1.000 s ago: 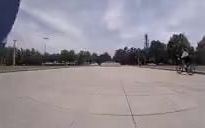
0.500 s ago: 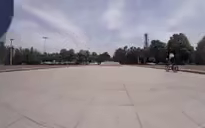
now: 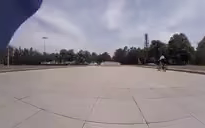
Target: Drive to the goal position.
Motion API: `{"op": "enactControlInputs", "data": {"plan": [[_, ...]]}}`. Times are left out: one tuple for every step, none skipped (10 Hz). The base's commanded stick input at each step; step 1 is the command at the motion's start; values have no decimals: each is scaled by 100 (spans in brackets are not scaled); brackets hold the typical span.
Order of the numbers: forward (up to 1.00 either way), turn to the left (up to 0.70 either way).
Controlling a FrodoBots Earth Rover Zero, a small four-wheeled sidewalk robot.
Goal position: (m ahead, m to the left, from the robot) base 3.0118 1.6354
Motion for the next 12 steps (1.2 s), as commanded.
{"op": "enactControlInputs", "data": {"plan": [[100,0],[100,0],[100,0],[100,0],[100,-22],[100,-32],[100,-29],[100,-25],[100,-17],[100,-9],[100,0],[100,0]]}}
